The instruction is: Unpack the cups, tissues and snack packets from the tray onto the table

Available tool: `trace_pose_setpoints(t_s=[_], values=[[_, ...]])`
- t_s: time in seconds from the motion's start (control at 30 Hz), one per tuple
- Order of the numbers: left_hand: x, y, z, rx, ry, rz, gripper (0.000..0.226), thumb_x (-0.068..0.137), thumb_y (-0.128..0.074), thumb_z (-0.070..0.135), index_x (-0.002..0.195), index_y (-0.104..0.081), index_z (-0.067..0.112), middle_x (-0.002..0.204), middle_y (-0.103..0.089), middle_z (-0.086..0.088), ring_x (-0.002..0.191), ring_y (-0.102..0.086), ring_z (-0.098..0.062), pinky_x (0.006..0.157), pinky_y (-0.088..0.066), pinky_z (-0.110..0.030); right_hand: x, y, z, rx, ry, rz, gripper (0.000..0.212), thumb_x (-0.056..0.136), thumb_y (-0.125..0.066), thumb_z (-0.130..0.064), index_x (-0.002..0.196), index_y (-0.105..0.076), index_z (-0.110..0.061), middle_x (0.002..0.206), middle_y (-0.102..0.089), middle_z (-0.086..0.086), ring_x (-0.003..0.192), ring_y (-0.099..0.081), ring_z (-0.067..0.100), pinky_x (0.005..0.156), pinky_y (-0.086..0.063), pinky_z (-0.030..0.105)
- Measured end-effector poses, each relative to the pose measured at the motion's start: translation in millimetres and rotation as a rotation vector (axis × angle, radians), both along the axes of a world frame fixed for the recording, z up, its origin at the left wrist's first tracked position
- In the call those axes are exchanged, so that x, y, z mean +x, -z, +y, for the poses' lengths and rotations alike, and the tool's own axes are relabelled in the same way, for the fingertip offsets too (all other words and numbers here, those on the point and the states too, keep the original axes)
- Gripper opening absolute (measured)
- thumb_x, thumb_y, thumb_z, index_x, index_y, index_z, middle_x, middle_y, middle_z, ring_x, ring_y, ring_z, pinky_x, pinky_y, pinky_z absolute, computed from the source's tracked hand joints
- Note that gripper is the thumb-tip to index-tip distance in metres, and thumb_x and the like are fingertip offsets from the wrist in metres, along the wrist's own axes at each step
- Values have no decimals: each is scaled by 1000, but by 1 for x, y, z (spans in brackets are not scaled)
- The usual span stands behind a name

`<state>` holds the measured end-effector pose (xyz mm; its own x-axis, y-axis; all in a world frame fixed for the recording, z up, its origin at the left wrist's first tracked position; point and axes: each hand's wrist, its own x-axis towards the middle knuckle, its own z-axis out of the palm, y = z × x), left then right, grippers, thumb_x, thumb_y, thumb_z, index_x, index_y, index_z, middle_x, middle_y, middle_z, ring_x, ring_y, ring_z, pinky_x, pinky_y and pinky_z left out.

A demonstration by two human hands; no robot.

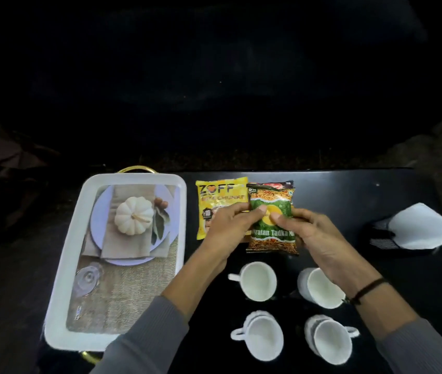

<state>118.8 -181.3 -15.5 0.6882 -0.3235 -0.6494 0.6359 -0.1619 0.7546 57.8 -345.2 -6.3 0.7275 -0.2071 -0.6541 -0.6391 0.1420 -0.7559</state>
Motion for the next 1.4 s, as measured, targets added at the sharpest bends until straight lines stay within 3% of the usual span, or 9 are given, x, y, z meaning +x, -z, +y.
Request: trace_pose_setpoints(t_s=[0.13,0.23,0.3,0.5,0.73,0.93,1.1,1.17,1.4], values=[[4,8,-47,30,59,-39,17,92,-73,29,108,-71,23,91,-78,10,75,-72,8,71,-60,-21,-1,10,-38,-95,85,-39,40,88,-78,-30,123,-64,-16,106,-77,0,95,-74,12,77,-54,22],[7,16,-72,129,125,-110,33,94,-71,26,124,-68,15,108,-76,-1,99,-73,-10,96,-58,-37,1,22,-61,-164,132,-41,33,94,-73,-31,121,-59,-21,108,-73,-4,97,-70,8,72,-50,21],[8,22,-79,195,149,-145,33,93,-70,26,125,-69,17,110,-75,-1,104,-71,-15,99,-56,-42,5,32,-72,-227,125,-23,31,96,-70,-33,121,-54,-22,106,-70,-7,95,-67,5,72,-49,21],[7,38,-84,289,152,-179,26,92,-68,27,118,-73,25,103,-76,1,96,-73,-15,93,-59,-45,15,58,-88,-363,-8,120,24,101,-61,-36,118,-53,-20,121,-69,6,111,-66,25,101,-52,47],[4,41,-88,352,178,-221,15,91,-68,20,104,-75,21,94,-76,-2,93,-73,-17,89,-60,-45,12,55,-81,-842,-219,57,43,103,-55,-18,138,-48,5,134,-52,23,129,-44,37,109,-36,43],[1,37,-85,391,223,-347,14,95,-65,19,103,-76,20,85,-72,8,82,-68,-5,76,-58,-26,7,49,-70,-1046,-328,-29,51,96,-65,-17,139,-45,2,133,-49,21,123,-47,37,102,-41,46],[-1,34,-75,438,232,-399,13,97,-63,22,104,-74,24,94,-72,5,85,-69,-11,63,-62,-30,5,52,-68,-984,-321,-10,50,97,-65,-20,138,-44,0,134,-46,19,122,-47,37,101,-42,46],[-2,35,-70,447,233,-398,13,97,-63,23,104,-73,25,96,-72,4,87,-68,-12,53,-57,-18,6,53,-68,-956,-312,-29,51,97,-65,-20,138,-43,0,135,-45,19,124,-46,36,103,-40,43],[-12,28,-59,428,217,-441,12,98,-63,21,104,-73,22,94,-71,4,80,-64,-4,53,-49,-3,-2,38,-59,-1193,-430,-71,44,99,-59,-31,133,-49,-4,140,-46,18,123,-47,35,99,-41,47]])
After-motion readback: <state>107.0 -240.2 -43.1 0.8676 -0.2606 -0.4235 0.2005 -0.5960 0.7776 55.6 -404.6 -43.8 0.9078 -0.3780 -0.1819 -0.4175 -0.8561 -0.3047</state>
